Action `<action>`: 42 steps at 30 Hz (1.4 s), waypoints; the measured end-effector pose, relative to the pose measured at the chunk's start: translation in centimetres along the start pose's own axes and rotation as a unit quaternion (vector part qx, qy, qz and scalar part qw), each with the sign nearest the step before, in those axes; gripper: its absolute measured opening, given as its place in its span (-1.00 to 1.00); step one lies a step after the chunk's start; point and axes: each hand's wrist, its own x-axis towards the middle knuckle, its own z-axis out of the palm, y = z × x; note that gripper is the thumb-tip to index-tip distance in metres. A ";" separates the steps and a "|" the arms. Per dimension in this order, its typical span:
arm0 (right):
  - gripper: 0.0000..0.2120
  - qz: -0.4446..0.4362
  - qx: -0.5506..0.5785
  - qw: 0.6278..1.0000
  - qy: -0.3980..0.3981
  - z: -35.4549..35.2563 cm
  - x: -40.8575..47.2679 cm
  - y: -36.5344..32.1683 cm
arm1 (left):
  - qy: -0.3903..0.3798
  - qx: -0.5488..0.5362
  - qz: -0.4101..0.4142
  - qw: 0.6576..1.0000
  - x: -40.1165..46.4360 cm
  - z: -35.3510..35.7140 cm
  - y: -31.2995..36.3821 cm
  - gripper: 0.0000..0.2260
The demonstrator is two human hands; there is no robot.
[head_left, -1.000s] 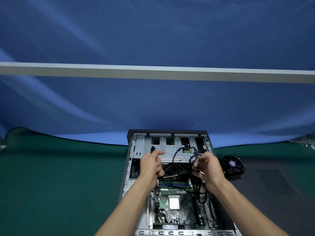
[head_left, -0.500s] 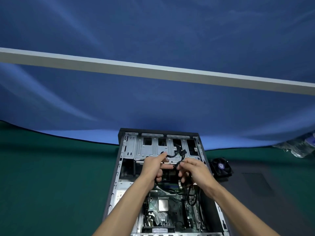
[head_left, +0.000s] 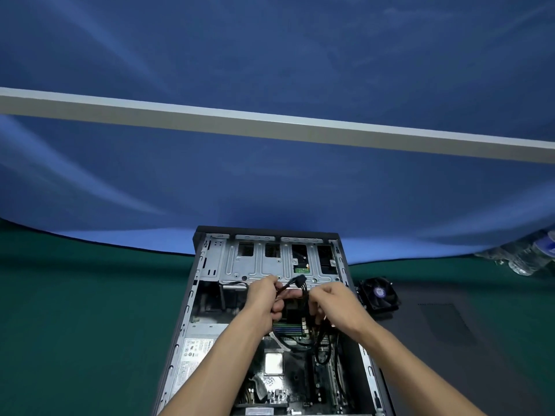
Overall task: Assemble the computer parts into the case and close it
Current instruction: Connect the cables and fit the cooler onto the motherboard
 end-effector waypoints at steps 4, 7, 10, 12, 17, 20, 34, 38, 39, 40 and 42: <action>-0.68 0.005 0.017 0.997 0.073 -1.4 0.1 0.9 | -0.011 0.055 0.039 0.998 -0.9 0.8 -0.2 -0.75; -0.68 0.009 0.022 0.981 0.191 -2.3 0.7 1.9 | -0.034 0.154 0.078 0.984 -2.2 2.3 0.0 -0.70; -0.55 0.004 0.048 0.981 0.190 -2.9 1.2 1.2 | -0.069 0.282 0.159 0.944 -2.8 4.0 0.4 -0.68; -0.53 0.016 0.108 0.983 0.150 -2.9 1.5 0.4 | -0.067 0.428 0.236 0.870 -2.9 4.5 0.7 -0.66; -0.65 0.090 0.271 0.954 0.087 -3.4 1.9 -0.2 | -0.083 0.619 0.323 0.711 -3.1 4.2 0.6 -0.67; -0.79 0.101 0.309 0.939 0.111 -3.6 1.9 -0.5 | -0.054 0.603 0.324 0.727 -2.4 3.6 0.2 -0.69; -0.81 0.054 0.129 0.980 0.143 -2.6 1.0 3.6 | -0.030 0.319 0.178 0.931 0.6 1.5 -0.4 -0.71; -0.76 0.029 0.091 0.982 0.164 -2.8 0.9 4.6 | 0.008 0.242 0.136 0.961 1.2 1.5 -0.9 -0.62; -0.76 0.029 0.067 0.981 0.179 -2.8 0.9 4.9 | 0.016 0.237 0.131 0.962 1.5 1.3 -1.1 -0.63; -0.76 0.037 0.045 0.980 0.190 -2.8 0.8 5.2 | 0.025 0.241 0.130 0.961 1.8 1.2 -1.3 -0.64; -0.78 0.065 0.017 0.978 0.197 -2.8 0.6 5.8 | 0.057 0.259 0.145 0.953 2.5 0.9 -1.8 -0.59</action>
